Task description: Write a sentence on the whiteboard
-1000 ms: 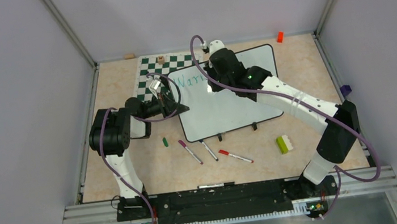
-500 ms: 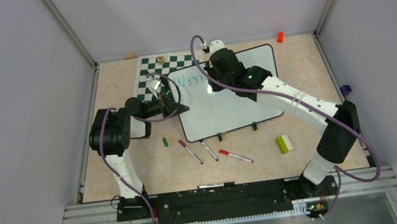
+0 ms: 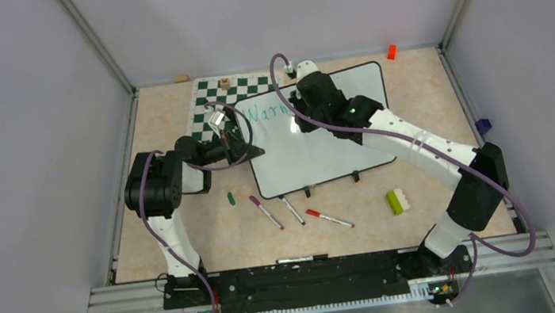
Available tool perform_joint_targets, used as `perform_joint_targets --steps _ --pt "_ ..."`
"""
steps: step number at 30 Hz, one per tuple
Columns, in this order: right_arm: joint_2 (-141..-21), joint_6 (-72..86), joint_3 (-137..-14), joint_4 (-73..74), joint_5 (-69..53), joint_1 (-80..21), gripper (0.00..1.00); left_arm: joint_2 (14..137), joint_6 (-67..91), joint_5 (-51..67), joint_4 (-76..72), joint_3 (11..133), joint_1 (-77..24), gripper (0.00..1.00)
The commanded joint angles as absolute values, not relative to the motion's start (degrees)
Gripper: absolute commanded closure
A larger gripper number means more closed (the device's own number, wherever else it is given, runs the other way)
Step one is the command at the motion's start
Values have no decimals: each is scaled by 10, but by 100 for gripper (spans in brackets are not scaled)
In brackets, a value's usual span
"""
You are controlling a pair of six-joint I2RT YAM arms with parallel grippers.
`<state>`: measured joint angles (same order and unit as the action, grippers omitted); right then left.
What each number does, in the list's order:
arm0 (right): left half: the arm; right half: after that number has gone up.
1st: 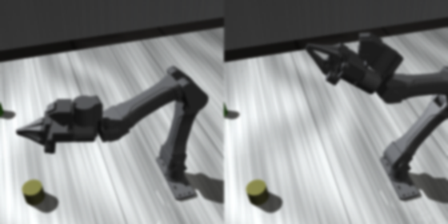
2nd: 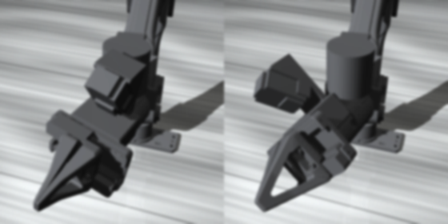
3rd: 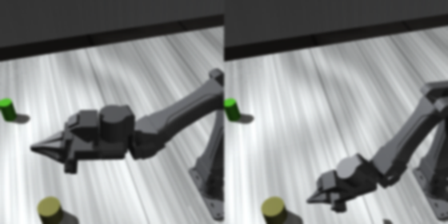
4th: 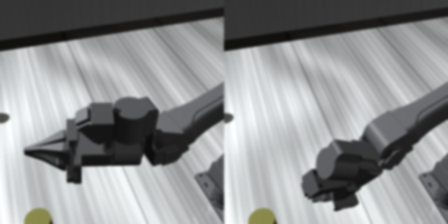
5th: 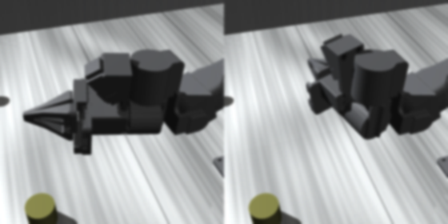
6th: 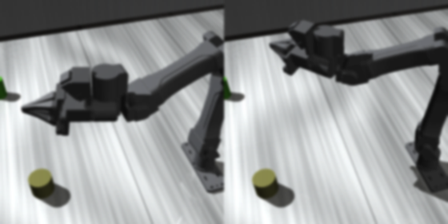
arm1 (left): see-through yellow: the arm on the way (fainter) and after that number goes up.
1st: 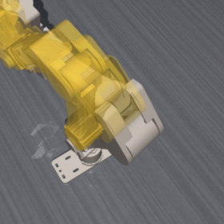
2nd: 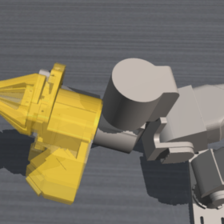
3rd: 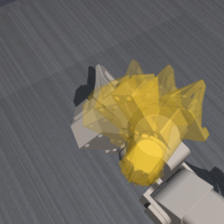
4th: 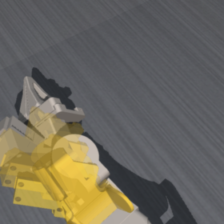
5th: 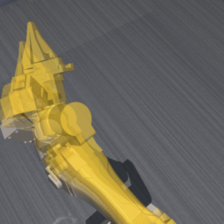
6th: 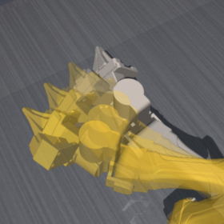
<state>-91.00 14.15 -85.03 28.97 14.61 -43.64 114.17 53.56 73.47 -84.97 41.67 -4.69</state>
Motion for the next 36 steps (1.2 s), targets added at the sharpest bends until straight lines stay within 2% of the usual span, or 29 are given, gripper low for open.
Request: perform_joint_targets --steps 1,16,36 --pt "-901 142 -851 293 162 -425 100 1121 508 721 -928 418 -41 100" --pt "-949 127 -918 293 169 -417 100 1121 508 721 -928 418 -41 100" --pt "-921 130 -892 293 186 -401 100 1122 508 721 -928 418 -41 100"
